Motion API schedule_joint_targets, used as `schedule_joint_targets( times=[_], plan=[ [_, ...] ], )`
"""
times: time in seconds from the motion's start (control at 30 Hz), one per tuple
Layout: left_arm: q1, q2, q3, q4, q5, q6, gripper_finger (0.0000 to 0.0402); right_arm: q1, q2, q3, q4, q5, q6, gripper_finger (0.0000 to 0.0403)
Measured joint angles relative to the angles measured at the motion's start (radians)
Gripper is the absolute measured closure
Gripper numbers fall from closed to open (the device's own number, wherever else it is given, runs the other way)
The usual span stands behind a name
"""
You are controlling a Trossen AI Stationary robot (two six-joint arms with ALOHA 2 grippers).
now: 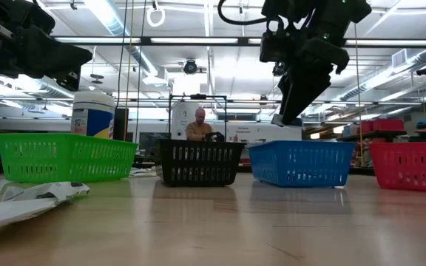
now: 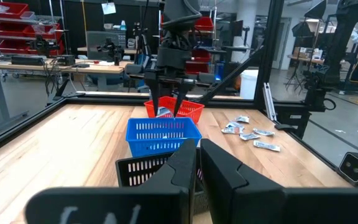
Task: Pick & Place First Aid Supplies
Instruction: Put the alcohol pad into the blue basket
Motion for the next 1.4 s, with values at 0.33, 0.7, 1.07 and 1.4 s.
schedule_joint_targets(
  times=[0.33, 0.7, 1.07, 1.4],
  plan=[
    [0.0, 0.0, 0.0, 0.0, 0.0, 0.0, 0.0369, 0.0, 0.0, -0.006, 0.012, -0.001, -0.017, 0.0225],
    [0.0, 0.0, 0.0, 0.0, 0.0, 0.0, 0.0369, 0.0, 0.0, -0.113, 0.059, -0.001, -0.017, 0.0225],
    [0.0, 0.0, 0.0, 0.0, 0.0, 0.0, 0.0369, 0.0, 0.0, -0.129, 0.072, -0.001, -0.018, 0.0225],
    [0.0, 0.0, 0.0, 0.0, 0.0, 0.0, 0.0369, 0.0, 0.0, -0.129, 0.077, -0.002, -0.016, 0.0201]
  ],
)
